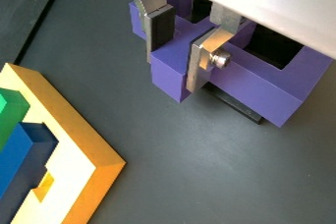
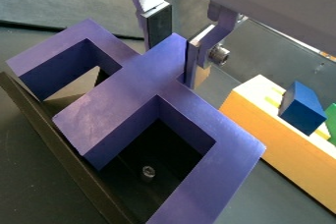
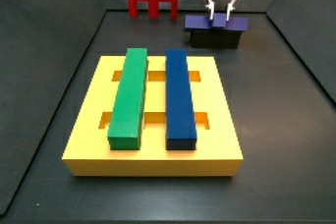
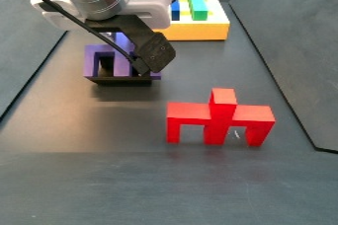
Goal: Pick up the purple object. Move up. Place the purple object on the fixture. Regrasp the purple object. Move to above the board. Insert the purple object.
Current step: Place the purple object on the fixture, then regrasp the purple object.
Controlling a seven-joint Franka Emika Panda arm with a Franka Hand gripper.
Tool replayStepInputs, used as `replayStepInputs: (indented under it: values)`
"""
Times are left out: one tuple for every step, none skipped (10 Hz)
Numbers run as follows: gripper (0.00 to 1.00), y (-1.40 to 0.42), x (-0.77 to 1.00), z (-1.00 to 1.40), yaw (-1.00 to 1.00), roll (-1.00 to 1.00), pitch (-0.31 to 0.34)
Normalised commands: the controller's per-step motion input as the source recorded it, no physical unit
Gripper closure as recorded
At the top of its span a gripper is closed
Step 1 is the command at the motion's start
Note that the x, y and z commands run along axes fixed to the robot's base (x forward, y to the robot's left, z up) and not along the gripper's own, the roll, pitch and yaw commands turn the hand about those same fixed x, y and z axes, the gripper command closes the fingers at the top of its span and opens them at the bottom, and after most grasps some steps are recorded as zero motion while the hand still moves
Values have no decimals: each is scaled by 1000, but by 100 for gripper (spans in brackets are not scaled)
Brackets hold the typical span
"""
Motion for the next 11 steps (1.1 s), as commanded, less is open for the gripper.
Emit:
replayStepInputs:
  values:
    - [100,0,0,0,0,0,0]
    - [0,0,0,0,0,0,0]
    - [0,-134,17,240,203,1000,80]
    - [0,-20,69,226,229,809,0]
    - [0,-43,14,306,243,1000,6]
    - [0,-60,0,289,257,1000,0]
    - [0,-66,6,243,220,971,0]
    - [0,-86,66,229,163,986,-51]
    - [0,-63,126,223,129,1000,-49]
    - [0,-89,129,200,94,1000,-120]
    - [0,-111,49,131,37,1000,-183]
